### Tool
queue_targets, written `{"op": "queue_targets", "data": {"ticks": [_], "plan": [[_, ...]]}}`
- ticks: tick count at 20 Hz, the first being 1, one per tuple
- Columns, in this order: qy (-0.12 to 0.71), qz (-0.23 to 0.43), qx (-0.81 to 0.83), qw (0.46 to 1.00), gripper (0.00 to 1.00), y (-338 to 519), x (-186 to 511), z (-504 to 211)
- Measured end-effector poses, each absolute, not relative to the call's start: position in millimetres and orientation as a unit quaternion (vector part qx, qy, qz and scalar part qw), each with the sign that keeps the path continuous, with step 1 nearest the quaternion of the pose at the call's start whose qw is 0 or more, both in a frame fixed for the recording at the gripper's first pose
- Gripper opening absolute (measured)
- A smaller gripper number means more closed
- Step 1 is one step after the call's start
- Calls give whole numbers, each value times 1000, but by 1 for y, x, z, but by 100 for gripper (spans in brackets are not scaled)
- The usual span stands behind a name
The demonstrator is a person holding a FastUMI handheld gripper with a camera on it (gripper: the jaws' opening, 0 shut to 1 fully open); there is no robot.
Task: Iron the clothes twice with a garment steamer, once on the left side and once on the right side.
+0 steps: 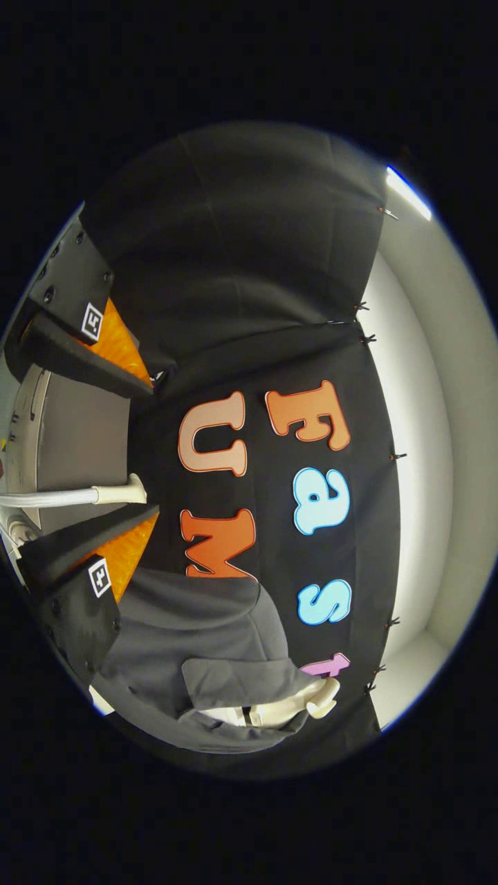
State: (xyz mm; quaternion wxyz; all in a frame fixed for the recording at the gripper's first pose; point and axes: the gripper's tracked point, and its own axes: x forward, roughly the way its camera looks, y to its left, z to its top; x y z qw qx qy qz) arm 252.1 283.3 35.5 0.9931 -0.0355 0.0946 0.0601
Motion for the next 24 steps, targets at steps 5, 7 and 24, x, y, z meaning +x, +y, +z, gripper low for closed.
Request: {"op": "queue_targets", "data": {"ticks": [5,7,24], "plan": [[147,20,-91,985,98,271,346,8],[168,-3,-106,980,97,256,381,-13],[364,-50,-92,925,99,204,526,-191]]}}
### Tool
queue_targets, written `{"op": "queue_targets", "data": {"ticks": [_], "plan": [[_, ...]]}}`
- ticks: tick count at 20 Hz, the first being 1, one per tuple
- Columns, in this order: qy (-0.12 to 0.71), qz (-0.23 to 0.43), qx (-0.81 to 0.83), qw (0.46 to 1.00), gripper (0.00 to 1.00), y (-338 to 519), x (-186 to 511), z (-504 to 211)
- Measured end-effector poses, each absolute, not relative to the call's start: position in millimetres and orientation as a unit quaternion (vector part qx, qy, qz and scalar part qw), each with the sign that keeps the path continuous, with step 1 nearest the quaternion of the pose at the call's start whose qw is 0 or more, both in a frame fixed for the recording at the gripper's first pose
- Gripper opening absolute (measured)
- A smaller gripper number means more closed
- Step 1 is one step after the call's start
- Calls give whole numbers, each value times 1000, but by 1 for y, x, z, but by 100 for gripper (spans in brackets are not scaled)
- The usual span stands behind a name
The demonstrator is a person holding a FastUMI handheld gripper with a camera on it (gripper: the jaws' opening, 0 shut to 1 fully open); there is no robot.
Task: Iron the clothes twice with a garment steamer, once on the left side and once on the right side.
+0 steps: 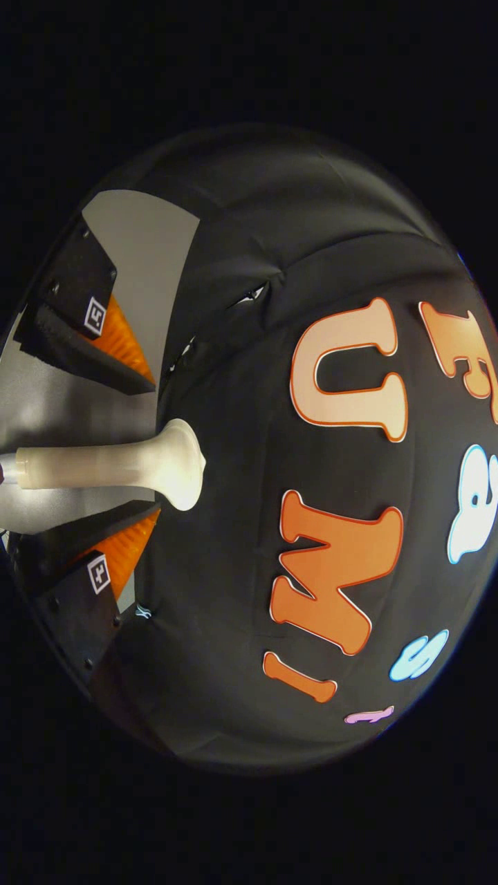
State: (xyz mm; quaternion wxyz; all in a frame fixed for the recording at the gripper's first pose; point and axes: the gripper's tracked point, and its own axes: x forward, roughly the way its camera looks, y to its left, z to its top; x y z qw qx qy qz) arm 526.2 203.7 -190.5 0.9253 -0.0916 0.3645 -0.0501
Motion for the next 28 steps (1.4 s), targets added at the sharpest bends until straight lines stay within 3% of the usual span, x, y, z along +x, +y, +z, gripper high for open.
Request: {"op": "queue_targets", "data": {"ticks": [9,12,16,21,28], "plan": [[416,-70,-83,903,99,182,535,-239],[439,-75,-65,893,84,178,528,-253],[445,-85,-62,889,57,171,528,-257],[422,-75,-73,900,41,181,502,-231],[308,-22,-48,950,40,211,423,-144]]}}
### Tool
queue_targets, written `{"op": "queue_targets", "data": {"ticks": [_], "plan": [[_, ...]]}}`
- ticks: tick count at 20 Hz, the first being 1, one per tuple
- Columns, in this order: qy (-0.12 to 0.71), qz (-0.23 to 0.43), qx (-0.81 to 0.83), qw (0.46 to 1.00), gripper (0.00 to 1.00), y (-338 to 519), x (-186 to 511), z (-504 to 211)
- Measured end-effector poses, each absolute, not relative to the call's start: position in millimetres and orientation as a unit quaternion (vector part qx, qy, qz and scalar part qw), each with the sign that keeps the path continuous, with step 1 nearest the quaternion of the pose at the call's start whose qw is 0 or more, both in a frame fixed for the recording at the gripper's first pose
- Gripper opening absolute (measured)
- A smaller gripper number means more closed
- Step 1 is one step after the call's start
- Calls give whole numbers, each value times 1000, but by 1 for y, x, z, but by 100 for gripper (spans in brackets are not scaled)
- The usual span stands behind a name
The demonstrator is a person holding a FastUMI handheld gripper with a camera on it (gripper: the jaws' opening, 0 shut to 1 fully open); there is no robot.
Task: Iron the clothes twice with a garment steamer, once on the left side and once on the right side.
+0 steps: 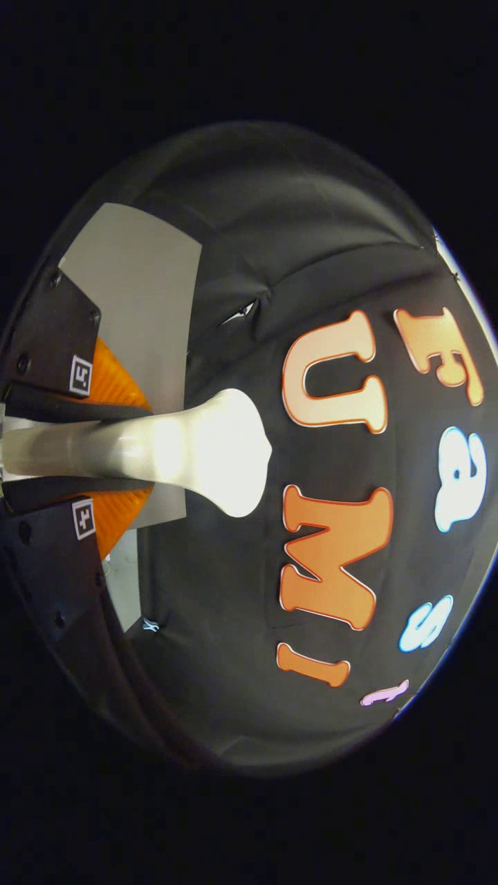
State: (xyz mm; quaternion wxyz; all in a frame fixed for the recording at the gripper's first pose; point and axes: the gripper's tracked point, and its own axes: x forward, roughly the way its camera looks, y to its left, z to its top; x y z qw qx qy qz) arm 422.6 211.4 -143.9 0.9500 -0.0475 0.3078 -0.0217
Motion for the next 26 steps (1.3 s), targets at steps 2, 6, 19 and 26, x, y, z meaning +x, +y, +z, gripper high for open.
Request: {"op": "queue_targets", "data": {"ticks": [2,6,19,26], "plan": [[285,-8,-43,958,38,216,396,-126],[229,0,-30,973,32,212,345,-95],[77,12,-61,995,32,164,172,31],[49,-58,-62,995,32,61,140,35]]}}
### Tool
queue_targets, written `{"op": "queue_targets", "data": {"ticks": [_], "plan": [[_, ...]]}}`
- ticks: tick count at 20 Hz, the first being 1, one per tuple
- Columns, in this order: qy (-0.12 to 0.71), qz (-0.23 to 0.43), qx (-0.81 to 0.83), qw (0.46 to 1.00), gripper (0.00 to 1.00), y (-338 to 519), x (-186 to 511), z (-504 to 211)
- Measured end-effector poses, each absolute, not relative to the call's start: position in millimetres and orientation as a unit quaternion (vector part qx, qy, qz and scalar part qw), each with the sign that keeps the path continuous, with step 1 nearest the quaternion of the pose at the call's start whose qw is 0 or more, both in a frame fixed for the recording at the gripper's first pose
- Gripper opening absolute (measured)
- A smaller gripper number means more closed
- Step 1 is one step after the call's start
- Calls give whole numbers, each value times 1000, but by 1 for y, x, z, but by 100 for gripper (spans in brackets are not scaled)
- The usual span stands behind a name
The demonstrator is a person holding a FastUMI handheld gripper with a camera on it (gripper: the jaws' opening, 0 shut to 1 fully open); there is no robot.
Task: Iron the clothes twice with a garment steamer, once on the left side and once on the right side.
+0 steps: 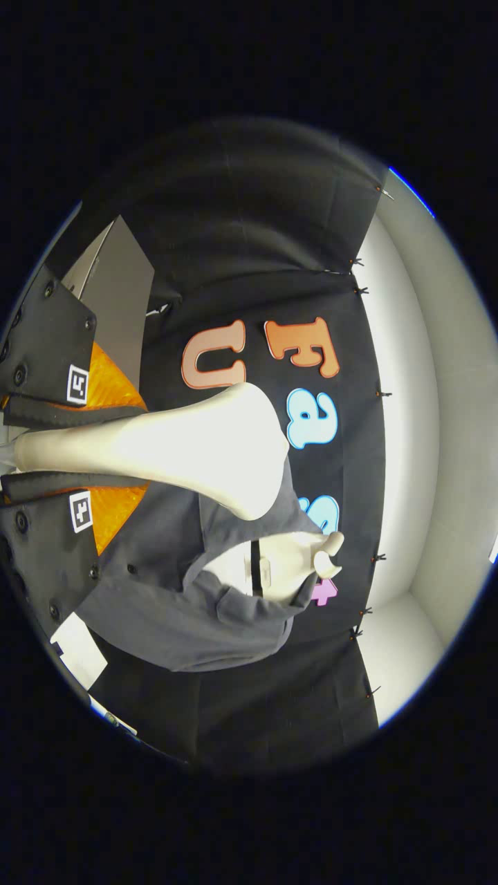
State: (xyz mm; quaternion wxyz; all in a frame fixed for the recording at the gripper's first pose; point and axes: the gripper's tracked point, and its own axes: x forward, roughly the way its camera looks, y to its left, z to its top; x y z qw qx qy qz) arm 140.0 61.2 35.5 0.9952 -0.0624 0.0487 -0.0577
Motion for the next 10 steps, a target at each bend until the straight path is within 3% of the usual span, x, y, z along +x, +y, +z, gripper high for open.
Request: {"op": "queue_targets", "data": {"ticks": [5,10], "plan": [[41,-93,-48,994,32,8,146,19],[29,-75,-38,996,32,-9,163,-14]]}}
